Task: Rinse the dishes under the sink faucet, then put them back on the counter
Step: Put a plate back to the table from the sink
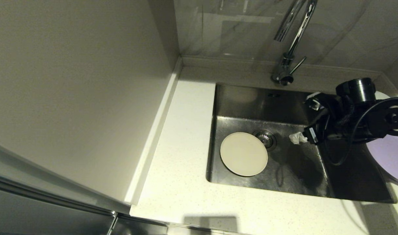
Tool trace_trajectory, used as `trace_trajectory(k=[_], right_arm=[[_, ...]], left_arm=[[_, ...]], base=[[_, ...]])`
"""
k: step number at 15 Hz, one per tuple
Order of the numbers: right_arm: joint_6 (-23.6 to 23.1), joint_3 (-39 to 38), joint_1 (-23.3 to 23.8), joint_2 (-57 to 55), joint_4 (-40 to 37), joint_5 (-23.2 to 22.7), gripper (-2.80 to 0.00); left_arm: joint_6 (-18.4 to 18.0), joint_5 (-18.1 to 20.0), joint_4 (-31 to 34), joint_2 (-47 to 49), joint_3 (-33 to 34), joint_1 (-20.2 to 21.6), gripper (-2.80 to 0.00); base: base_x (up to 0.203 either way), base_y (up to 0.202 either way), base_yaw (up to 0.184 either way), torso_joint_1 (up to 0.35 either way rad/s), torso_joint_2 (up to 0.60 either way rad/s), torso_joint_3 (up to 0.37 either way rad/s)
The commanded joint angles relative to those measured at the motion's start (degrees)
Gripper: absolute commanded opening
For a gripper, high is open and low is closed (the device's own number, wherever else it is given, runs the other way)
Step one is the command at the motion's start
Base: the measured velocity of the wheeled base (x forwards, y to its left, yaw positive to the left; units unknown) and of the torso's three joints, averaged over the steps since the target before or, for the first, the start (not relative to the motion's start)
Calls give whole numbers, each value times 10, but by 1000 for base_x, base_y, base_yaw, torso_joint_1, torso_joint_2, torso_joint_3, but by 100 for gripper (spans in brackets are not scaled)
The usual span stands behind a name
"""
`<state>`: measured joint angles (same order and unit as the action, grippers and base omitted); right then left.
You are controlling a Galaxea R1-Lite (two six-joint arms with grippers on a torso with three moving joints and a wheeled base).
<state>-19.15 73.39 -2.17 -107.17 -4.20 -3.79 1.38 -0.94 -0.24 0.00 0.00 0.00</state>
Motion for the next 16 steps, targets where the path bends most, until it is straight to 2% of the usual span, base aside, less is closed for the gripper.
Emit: trace_trajectory(k=[1, 3, 5, 9, 16], right_arm=[[-1, 11, -6, -66, -3, -2, 0], [0, 26, -11, -103, 0, -8, 0], [0, 47, -12, -138, 5, -46, 0], [-2, 59, -16, -186, 66, -113, 0], [-9, 72, -40, -250, 142, -126, 0]], left_arm=[[0, 0, 0, -1, 0, 0, -280], [0, 0, 0, -1, 0, 0, -280], [0, 0, 0, -1, 0, 0, -280], [0, 0, 0, -1, 0, 0, -280], [0, 0, 0, -1, 0, 0, -280]], base=[[0, 0, 0, 0, 0, 0], [0, 0, 0, 0, 0, 0], [0, 0, 0, 0, 0, 0], [0, 0, 0, 0, 0, 0], [0, 0, 0, 0, 0, 0]])
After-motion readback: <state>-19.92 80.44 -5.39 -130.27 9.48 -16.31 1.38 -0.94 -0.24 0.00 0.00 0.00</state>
